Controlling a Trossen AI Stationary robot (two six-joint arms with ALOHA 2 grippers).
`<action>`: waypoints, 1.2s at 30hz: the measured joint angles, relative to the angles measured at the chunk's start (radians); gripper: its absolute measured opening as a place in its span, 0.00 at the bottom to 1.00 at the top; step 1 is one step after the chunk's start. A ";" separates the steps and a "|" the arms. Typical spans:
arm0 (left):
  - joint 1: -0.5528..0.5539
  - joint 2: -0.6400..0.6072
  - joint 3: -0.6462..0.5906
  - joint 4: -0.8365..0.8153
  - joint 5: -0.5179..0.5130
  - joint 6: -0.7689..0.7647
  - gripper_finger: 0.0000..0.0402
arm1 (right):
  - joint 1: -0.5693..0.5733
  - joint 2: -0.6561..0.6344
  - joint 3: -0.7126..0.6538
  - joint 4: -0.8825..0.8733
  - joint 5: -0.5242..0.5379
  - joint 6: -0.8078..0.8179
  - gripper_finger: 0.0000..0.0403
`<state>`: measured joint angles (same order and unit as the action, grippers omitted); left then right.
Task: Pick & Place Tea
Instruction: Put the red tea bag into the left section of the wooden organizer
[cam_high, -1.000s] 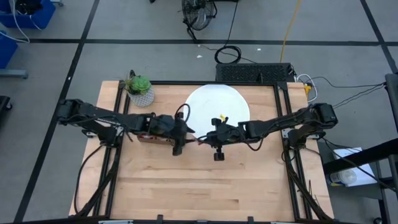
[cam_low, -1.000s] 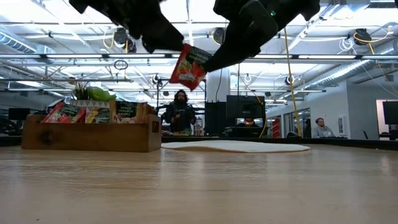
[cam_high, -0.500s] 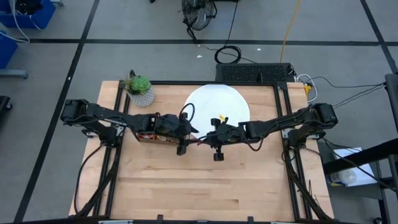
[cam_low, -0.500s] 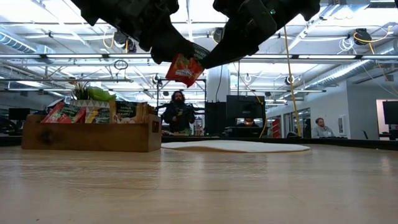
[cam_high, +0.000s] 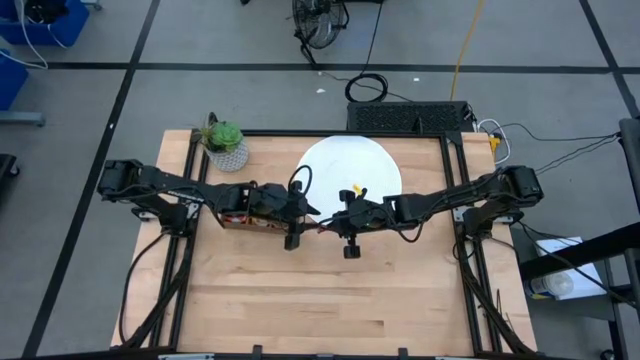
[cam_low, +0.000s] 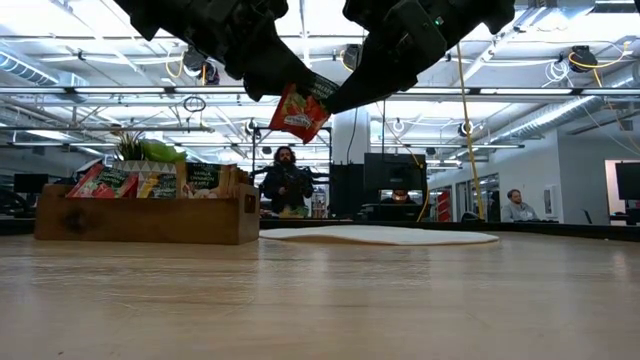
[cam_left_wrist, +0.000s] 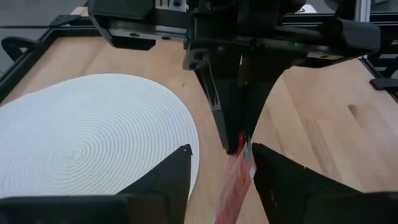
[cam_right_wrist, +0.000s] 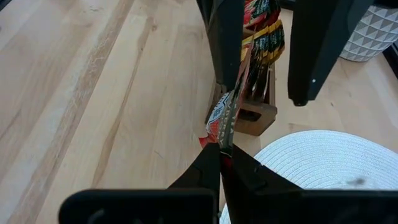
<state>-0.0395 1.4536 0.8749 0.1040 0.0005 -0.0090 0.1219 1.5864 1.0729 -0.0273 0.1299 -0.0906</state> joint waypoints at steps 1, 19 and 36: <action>0.000 0.000 0.000 -0.001 0.000 -0.001 0.41 | 0.000 0.000 0.000 0.000 0.000 0.000 0.00; -0.022 -0.030 -0.019 -0.109 -0.067 -0.007 0.01 | -0.007 0.000 0.000 -0.002 0.006 0.026 0.01; -0.111 -0.408 -0.226 -0.226 -0.401 -0.070 0.00 | -0.017 0.000 -0.021 0.013 0.056 -0.010 0.01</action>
<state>-0.1509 1.0457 0.6487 -0.1216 -0.4008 -0.0785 0.1050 1.5860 1.0523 -0.0142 0.1860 -0.1002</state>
